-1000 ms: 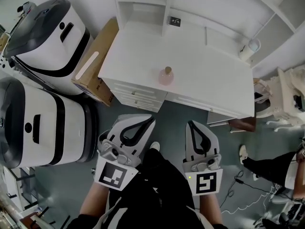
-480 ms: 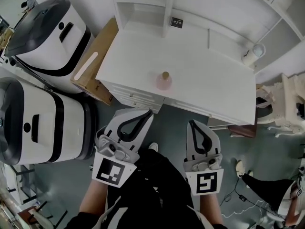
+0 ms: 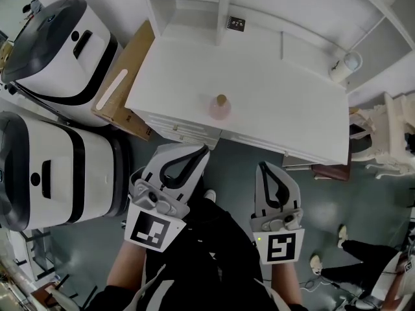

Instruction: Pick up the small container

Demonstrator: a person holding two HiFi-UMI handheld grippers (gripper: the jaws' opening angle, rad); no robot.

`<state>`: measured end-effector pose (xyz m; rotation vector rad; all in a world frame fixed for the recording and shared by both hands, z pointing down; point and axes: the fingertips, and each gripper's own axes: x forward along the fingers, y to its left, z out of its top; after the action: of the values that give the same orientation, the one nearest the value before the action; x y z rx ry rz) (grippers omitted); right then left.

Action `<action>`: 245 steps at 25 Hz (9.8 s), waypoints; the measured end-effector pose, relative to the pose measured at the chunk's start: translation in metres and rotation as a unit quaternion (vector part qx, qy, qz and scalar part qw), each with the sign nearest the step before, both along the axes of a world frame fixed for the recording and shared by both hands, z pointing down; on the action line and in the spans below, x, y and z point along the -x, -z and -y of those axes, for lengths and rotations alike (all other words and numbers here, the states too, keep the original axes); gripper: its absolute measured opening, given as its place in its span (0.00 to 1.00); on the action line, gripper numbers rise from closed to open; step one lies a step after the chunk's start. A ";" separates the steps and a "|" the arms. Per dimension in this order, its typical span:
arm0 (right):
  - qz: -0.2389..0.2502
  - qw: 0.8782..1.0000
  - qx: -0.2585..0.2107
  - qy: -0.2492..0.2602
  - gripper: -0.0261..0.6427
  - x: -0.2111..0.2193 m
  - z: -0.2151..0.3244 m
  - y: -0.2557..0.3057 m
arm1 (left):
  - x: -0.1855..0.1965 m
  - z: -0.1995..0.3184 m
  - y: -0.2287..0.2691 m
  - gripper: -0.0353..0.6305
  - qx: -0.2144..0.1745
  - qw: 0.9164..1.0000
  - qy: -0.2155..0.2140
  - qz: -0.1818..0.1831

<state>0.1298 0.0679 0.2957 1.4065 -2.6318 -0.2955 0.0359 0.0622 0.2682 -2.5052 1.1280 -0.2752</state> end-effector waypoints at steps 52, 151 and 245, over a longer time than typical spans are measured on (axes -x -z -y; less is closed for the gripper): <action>-0.025 0.997 0.029 -0.074 0.04 0.055 0.201 -0.007 | 0.045 0.211 -0.016 0.05 0.028 0.994 -0.102 -0.018; -0.112 0.955 0.213 0.176 0.26 0.104 0.205 -0.204 | -0.006 0.185 -0.296 0.64 0.279 0.909 -0.208 0.229; -0.095 0.966 0.081 0.226 0.26 0.100 0.195 0.012 | -0.038 0.200 -0.087 0.64 0.199 0.944 -0.161 0.210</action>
<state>0.0295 -0.1273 0.2841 0.6800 -2.7090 -0.2407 0.0736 -0.1374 0.3549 -2.7247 0.5197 -0.9712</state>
